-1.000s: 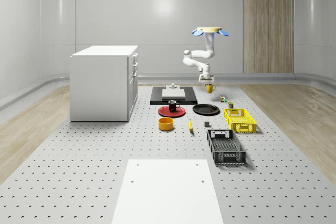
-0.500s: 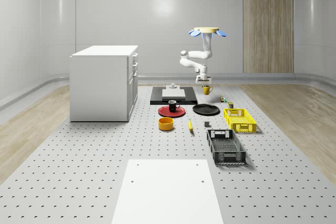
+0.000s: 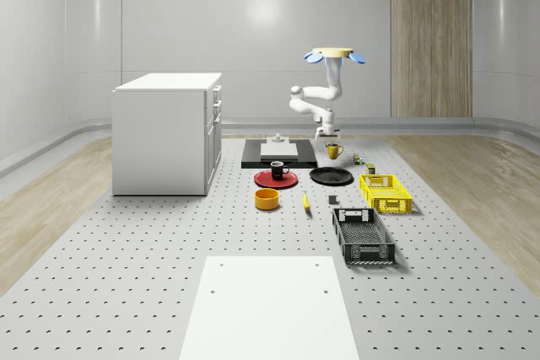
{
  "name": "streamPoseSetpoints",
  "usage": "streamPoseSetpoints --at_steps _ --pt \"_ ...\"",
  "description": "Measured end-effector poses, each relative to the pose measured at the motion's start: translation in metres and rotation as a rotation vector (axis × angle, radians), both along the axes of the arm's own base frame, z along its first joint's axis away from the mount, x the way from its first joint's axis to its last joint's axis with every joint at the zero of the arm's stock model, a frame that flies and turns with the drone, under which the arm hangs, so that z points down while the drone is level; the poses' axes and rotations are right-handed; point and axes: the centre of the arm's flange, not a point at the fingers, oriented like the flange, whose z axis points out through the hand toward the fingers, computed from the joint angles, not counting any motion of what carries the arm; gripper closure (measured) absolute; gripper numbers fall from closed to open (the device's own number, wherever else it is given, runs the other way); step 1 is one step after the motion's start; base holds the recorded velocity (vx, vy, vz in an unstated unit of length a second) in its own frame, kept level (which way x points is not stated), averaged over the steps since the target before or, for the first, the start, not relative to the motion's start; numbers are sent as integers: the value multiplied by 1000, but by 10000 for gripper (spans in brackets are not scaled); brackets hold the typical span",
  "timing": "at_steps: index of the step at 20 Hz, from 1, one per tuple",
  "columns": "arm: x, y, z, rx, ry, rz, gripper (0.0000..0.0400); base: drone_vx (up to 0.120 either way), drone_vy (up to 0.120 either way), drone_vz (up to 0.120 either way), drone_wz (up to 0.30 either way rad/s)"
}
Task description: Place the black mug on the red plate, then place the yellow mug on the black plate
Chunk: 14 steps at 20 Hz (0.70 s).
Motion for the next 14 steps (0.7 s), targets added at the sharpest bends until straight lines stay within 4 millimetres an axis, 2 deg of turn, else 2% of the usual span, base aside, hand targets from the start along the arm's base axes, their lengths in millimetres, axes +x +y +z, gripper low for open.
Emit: streamPoseSetpoints --at_steps 4,11,14 --pt "0 0 0 0 0 0 290 120 -80 0 0" --pt "0 0 0 0 0 0 290 120 0 0 0" --pt "0 0 0 0 0 0 290 120 -107 0 0"
